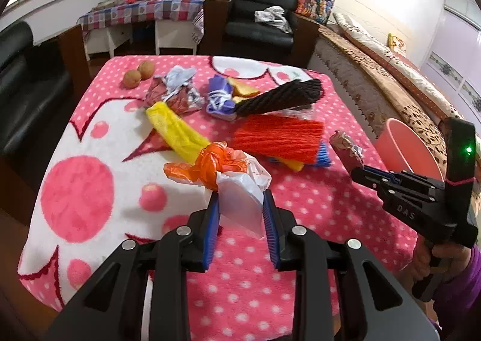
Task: Collect trash
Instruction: 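Grasp the orange-and-white plastic bag with the left tool while the right tool grasps a foil wrapper, then carry both items to the pink bucket and open both tools to drop them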
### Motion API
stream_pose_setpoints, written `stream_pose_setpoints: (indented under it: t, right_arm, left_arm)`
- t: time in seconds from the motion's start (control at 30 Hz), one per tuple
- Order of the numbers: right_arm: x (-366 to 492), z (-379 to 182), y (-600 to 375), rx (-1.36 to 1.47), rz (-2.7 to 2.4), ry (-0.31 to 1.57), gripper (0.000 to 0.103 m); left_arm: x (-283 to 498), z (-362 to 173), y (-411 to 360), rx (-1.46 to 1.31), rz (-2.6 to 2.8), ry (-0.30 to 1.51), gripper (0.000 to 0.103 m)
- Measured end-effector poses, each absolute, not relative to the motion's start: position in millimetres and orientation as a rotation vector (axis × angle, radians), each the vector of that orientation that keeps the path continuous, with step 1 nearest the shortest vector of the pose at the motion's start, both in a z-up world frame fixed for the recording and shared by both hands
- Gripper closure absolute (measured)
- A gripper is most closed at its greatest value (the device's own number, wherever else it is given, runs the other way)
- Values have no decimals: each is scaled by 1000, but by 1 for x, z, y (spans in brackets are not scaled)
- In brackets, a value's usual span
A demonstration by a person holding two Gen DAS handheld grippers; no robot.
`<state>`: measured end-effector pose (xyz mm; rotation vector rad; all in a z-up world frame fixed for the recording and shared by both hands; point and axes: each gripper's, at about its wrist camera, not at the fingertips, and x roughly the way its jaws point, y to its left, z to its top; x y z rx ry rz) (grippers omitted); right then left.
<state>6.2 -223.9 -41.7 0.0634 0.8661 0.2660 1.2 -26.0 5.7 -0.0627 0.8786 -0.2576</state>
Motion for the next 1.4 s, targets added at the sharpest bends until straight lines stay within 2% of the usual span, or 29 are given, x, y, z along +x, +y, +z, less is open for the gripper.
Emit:
stream_pose_setpoints:
  t: [0.47,0.83,1.03,1.27,1.4]
  right_arm:
    - [-50,14,-292,199,129,700,92]
    - [-73,9,-377,291,-113,710,92]
    - [-81,-1,-408,320,-182,726,92]
    - [-76,-15,-423,345,-216,753,91]
    - [-75,-20,-427,355,-229,766,91]
  left_arm:
    - [3,39,-103,8,-461,768,75]
    - [16,44,-211,76,-679,739,75]
    - [23,30,-265,109,-784,782,75]
    - [25,17,-302,156,-822,789,75]
    - [28,11,-307,145,-835,809,71]
